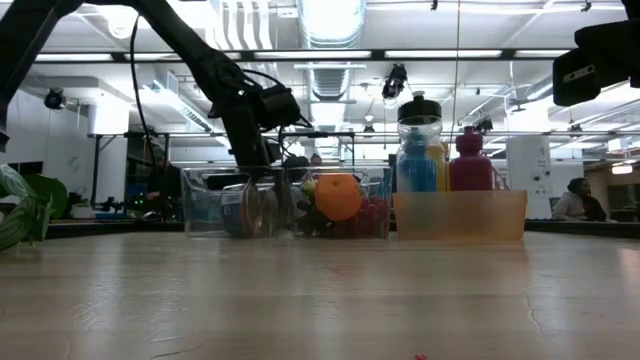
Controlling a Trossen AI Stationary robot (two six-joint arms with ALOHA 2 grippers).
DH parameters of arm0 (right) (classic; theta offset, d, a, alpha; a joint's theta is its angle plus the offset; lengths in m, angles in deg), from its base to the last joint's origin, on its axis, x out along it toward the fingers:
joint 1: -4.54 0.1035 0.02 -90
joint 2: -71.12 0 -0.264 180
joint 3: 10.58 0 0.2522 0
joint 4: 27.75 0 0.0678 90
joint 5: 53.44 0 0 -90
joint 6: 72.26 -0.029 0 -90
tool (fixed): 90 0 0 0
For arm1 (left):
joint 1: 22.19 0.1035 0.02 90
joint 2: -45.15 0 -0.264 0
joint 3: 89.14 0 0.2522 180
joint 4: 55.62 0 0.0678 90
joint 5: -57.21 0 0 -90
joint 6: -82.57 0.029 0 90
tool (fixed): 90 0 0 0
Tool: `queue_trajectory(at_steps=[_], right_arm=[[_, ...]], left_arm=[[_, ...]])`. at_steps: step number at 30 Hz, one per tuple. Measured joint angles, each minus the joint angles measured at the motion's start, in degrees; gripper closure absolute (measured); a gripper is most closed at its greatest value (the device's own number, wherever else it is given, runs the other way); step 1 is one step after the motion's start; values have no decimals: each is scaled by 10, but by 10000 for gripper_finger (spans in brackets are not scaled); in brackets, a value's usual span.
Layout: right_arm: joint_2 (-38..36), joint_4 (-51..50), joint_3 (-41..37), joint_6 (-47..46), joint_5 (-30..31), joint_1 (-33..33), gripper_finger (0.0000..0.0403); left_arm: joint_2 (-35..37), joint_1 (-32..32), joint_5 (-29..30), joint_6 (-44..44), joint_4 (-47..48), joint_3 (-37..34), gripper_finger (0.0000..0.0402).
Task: Pick & Place Food Item
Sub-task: Put the blue tuna can into the left transparent bin, then return to Home Position
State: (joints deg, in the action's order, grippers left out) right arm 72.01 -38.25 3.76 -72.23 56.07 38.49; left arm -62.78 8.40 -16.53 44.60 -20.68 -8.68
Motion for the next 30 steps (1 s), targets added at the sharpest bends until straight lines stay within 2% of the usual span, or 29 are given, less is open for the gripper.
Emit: queue_trajectory(at_steps=[11, 22, 30], right_arm=[[0, 0, 0, 0, 0, 0, 395], [0, 0, 0, 0, 0, 0, 395], [0, 0, 0, 0, 0, 0, 395]], left_arm=[[25, 0, 2, 4, 29, 20, 70], [119, -5, 24, 10, 56, 15, 70], [187, -38, 26, 109, 16, 16, 71]])
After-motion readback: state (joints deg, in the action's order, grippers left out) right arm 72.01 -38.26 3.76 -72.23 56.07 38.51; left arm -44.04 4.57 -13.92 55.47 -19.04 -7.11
